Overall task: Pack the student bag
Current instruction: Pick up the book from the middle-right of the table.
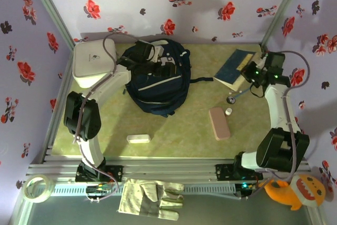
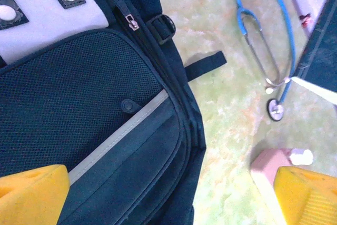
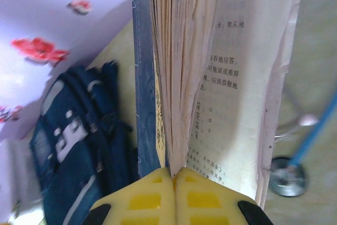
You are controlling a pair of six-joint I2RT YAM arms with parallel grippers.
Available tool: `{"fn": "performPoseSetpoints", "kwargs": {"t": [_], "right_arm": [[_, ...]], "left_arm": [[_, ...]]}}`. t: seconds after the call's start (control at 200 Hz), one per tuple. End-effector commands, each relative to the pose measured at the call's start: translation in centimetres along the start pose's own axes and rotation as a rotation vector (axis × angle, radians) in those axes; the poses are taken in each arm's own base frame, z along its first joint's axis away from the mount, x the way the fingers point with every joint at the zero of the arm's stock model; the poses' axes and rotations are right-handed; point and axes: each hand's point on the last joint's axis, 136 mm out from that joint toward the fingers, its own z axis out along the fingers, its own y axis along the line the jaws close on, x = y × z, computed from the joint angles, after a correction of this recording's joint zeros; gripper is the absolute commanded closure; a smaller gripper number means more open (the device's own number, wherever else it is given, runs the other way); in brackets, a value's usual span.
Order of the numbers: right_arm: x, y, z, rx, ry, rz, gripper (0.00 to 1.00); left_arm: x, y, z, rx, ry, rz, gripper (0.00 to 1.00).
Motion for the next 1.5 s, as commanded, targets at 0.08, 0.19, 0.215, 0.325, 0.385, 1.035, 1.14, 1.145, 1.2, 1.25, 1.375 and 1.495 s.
{"fn": "performPoseSetpoints", "kwargs": {"t": [0.08,0.19,0.215,0.325,0.385,1.035,1.14,1.145,1.2,1.25,1.375,1.495], "right_arm": [[2.2,8.0,2.2,-0.243,0.073,-0.051,1.0],[4.8,11.5,3.3,-0.362,0.158,-0.078,1.0],[5.5,12.1,3.5,-0.381,0.179,-0.085,1.0],[8.0,14.5,3.9,-0.472,0.258,-0.116,1.0],[9.1,15.3,4.1,-0.509,0.292,-0.121,1.0],[14.2,16.9,3.1,-0.674,0.448,-0.187,1.0],[14.3,16.4,3.5,-0.645,0.451,-0.193,1.0],[14.3,16.3,3.5,-0.643,0.452,-0.192,1.0],[14.4,16.0,3.8,-0.626,0.455,-0.196,1.0],[14.4,15.8,4.1,-0.608,0.457,-0.198,1.0],[14.1,14.0,5.3,-0.485,0.439,-0.198,0.77],[13.3,12.3,6.3,-0.371,0.37,-0.141,0.31]], "left_arm": [[-0.9,-1.5,-0.5,0.19,-0.023,-0.148,0.0],[-0.9,-1.5,0.1,0.264,-0.002,-0.209,0.0],[-1.0,-1.5,0.2,0.273,0.0,-0.218,0.0],[-0.9,-1.2,0.9,0.301,0.023,-0.245,0.0],[-0.9,-1.5,1.2,0.326,0.04,-0.247,0.0],[-4.4,-4.5,0.1,0.551,0.007,-0.232,0.38],[-4.4,-4.5,0.0,0.556,-0.002,-0.234,0.55],[-4.4,-4.5,0.0,0.556,-0.001,-0.233,0.56],[-4.3,-4.3,-0.1,0.552,-0.003,-0.234,0.64],[-4.3,-4.0,-0.1,0.546,-0.005,-0.241,0.73],[-4.6,-2.9,-0.6,0.501,-0.037,-0.253,0.93],[-5.3,-0.9,-1.7,0.411,-0.109,-0.279,1.0]]}}
